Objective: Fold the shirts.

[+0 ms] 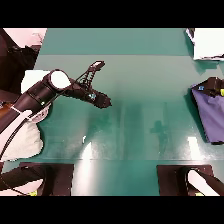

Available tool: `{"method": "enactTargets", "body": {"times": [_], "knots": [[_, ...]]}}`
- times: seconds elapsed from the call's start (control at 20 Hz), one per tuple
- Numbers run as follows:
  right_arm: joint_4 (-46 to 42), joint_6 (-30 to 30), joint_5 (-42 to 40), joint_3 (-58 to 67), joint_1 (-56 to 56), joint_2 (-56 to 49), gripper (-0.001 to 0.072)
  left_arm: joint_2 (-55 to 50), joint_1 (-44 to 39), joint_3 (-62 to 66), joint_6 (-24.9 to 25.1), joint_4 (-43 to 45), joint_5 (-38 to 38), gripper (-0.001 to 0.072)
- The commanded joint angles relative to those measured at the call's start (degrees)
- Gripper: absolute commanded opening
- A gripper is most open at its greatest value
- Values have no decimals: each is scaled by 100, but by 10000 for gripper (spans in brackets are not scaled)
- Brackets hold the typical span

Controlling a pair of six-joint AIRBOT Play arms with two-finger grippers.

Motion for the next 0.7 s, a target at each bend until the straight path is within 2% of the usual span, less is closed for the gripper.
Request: {"method": "enactTargets", "body": {"times": [0.0, 0.5, 0.65], "knots": [[7, 4, 2, 0, 17, 7, 14, 2, -2, 2, 2, 2, 0, 29], [4, 2, 205, 0, 15, 4, 14, 2, -2, 2, 0, -109, 2, 29], [7, 2, 243, 0, 15, 7, 14, 2, -2, 2, 7, -306, 247, 30]]}}
